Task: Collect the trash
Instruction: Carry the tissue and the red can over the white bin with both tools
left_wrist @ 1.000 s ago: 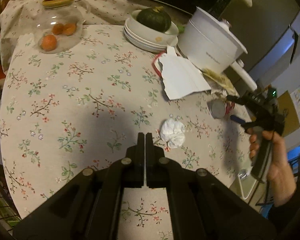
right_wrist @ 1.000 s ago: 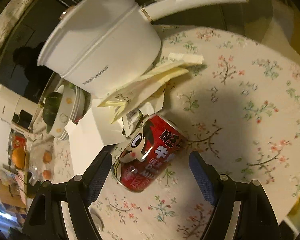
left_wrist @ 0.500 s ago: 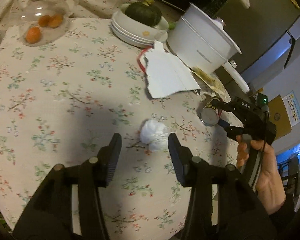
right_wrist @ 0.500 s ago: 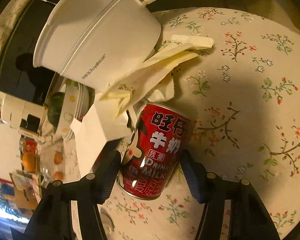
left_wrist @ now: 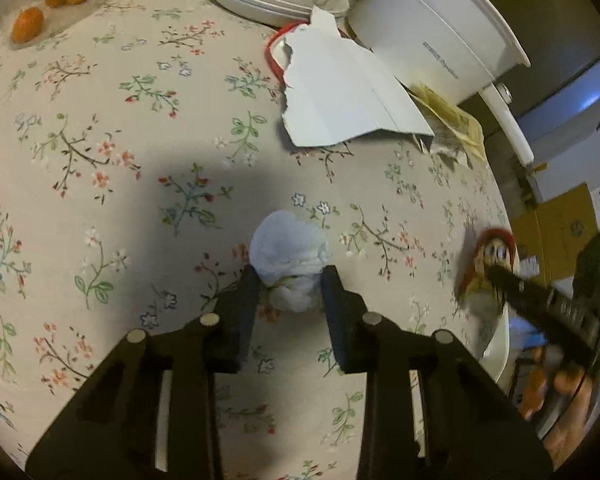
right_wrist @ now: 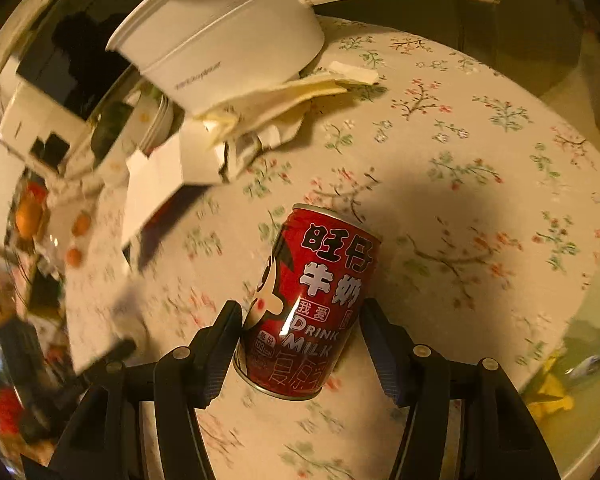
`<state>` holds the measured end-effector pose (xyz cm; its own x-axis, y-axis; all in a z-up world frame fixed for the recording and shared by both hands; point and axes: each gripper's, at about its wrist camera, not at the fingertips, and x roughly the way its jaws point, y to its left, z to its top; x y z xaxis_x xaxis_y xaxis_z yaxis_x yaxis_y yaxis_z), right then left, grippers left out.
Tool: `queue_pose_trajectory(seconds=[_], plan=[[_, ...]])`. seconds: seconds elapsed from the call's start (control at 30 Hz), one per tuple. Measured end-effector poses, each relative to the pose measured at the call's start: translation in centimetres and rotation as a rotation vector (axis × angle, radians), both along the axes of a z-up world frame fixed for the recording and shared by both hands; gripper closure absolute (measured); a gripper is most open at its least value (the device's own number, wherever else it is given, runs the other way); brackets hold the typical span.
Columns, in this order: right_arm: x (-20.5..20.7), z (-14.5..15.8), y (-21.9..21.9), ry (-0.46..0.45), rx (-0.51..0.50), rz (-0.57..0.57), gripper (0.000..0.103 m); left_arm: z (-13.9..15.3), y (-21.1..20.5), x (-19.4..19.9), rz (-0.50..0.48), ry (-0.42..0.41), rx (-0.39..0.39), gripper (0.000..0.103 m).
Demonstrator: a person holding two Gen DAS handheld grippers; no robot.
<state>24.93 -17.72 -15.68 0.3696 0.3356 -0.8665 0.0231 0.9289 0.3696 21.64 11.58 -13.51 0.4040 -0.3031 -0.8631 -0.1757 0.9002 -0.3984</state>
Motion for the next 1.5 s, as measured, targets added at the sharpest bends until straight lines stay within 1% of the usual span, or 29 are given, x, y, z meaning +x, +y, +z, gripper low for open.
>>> queue_pose_trajectory(seconds=[0.23, 0.27, 0.53, 0.67, 0.97, 1.17, 1.33, 1.5], plan=[[-1.9, 0.7, -1.4, -0.011, -0.021, 0.006, 0.041, 0.8, -0.3, -0.2, -0.006, -0.025, 0.007, 0.085], [-2.0, 0.9, -1.5, -0.014, -0.021, 0.006, 0.041, 1.1, -0.4, -0.4, -0.011, -0.033, 0.008, 0.092], [-3.5, 3.0, -2.6, -0.045, -0.006, 0.002, 0.041, 2.3, -1.5, -1.5, -0.045, -0.068, 0.022, 0.092], [-4.2, 3.8, -3.6, -0.060, 0.013, -0.005, 0.041, 2.9, -1.7, -2.2, -0.059, -0.083, 0.006, 0.092], [-6.7, 5.7, -8.1, -0.096, 0.091, -0.061, 0.041, 6.0, -3.4, -4.6, -0.135, -0.163, -0.022, 0.093], [-8.3, 6.4, -12.3, -0.112, 0.061, -0.095, 0.041, 7.6, -7.0, -5.8, -0.231, -0.211, -0.039, 0.093], [-9.9, 5.3, -16.5, -0.077, 0.026, -0.146, 0.041, 8.2, -11.8, -6.1, -0.330, -0.239, -0.050, 0.093], [-11.4, 4.3, -19.7, -0.051, 0.001, -0.172, 0.041, 7.8, -16.4, -6.0, -0.409, -0.233, -0.054, 0.093]])
